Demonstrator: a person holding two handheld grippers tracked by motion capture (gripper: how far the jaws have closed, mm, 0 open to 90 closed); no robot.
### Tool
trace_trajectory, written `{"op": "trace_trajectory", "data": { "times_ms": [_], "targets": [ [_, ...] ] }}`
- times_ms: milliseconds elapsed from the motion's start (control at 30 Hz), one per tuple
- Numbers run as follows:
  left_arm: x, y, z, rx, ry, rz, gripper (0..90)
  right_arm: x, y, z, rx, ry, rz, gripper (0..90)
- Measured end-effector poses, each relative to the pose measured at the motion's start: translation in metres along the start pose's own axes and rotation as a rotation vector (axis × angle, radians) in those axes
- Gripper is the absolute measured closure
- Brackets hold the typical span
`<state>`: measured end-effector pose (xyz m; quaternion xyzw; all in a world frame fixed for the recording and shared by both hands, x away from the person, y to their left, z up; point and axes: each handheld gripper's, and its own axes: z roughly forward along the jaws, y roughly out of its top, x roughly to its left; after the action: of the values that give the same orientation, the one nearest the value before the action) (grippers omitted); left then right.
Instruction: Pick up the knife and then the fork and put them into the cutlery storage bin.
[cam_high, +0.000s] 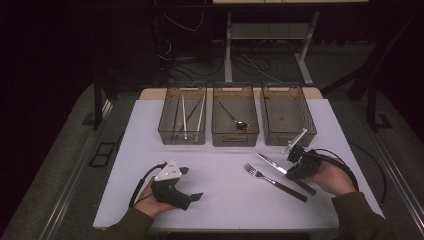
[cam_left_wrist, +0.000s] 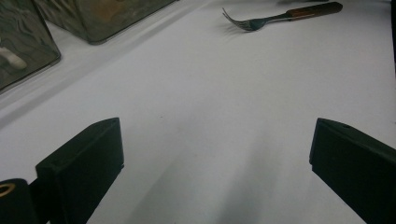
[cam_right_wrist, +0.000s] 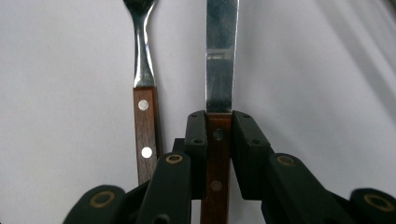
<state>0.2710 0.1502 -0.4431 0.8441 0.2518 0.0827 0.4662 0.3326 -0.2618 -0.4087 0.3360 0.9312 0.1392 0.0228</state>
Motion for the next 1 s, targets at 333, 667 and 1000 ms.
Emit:
{"op": "trace_trajectory", "data": {
  "times_ms": [333, 667, 1000],
  "targets": [
    [0.000, 0.000, 0.000, 0.000, 0.000, 0.000, 1.6, -0.015, -0.013, -0.012, -0.128, 0.049, 0.056, 77.5],
    [0.000, 0.000, 0.000, -0.002, -0.002, 0.000, 1.6, -0.026, -0.024, -0.026, -0.290, 0.063, 0.122, 77.6],
    [0.001, 0.000, 0.000, -0.004, -0.002, 0.000, 1.6, -0.033, -0.032, -0.033, -0.402, 0.057, 0.172, 77.5]
  ]
}}
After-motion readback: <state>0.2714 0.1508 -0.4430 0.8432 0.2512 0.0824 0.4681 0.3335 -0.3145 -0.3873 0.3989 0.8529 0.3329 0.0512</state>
